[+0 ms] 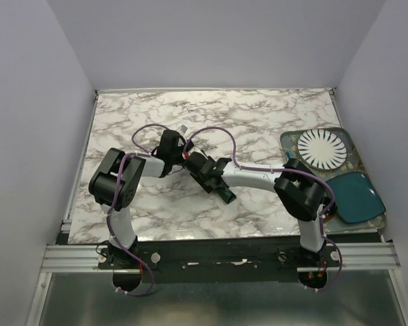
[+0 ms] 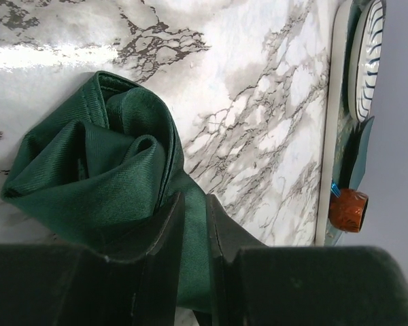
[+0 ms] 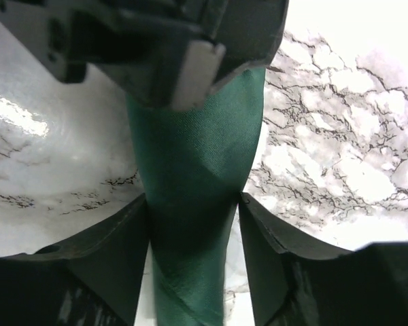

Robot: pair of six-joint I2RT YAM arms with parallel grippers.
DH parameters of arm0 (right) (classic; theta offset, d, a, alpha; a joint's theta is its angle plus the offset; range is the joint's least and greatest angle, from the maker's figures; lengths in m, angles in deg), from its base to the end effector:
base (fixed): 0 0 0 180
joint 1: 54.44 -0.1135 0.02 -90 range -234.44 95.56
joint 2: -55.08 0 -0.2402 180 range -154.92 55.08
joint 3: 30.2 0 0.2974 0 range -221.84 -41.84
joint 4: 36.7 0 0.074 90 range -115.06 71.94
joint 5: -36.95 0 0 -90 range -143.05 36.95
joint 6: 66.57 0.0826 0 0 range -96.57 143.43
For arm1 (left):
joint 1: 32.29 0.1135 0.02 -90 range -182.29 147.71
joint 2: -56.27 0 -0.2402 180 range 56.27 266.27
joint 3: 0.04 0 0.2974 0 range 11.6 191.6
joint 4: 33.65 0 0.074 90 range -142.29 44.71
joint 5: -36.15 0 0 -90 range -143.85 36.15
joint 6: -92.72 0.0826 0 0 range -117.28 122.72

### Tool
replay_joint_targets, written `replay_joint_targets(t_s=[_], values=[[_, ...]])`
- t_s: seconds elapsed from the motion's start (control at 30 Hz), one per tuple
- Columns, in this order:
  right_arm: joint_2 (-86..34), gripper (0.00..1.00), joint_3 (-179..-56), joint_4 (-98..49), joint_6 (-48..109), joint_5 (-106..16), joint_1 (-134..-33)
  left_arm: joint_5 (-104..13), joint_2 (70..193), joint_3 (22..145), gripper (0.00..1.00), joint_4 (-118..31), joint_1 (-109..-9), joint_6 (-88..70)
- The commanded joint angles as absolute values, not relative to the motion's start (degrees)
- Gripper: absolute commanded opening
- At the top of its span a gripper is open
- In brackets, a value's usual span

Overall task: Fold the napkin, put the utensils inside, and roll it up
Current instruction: Roll the napkin with the utensil

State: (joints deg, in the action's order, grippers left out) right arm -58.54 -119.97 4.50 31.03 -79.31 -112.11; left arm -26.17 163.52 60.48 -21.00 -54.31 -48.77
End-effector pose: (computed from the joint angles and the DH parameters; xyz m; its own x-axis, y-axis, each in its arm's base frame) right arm 0.2719 0.3613 0.0791 -0.5676 -0.6751 -0.4712 -0.5881 0.7330 -0.3418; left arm 0.3722 -0.1919 0.0439 -0.8624 -0.3987 -0.3120 0.0223 0.5857 -0.8102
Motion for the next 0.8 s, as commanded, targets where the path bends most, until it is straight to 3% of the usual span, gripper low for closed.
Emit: replay_joint_targets(t_s=[0.0, 0.07, 0.27, 0.43, 0.57, 0.77], values=[[-59.35, 0.54, -118.3, 2.98, 30.73, -79.77, -110.87, -28.19, 162.36, 60.37, 0.29, -23.58, -53.73, -47.38], [-58.65, 0.47, -117.17, 2.11, 30.73, -76.8, -110.08, -28.19, 161.75, 60.38, 0.31, -23.76, -53.82, -47.47], [-55.14, 0.4, -113.75, -1.5, 30.9, -63.46, -106.65, -27.75, 158.76, 61.69, 0.35, -25.68, -52.95, -47.38], [-53.46, 0.39, -111.89, -4.05, 34.15, -47.28, -100.77, -27.84, 154.54, 64.67, 0.35, -29.99, -51.71, -46.07], [-55.04, 0.38, -109.87, -7.73, 38.02, -27.71, -94.79, -27.13, 151.64, 65.47, 0.36, -31.84, -51.36, -45.98], [-58.56, 0.38, -109.34, -10.99, 41.8, -12.91, -89.25, -24.76, 152.69, 64.95, 0.35, -29.48, -52.06, -47.12]])
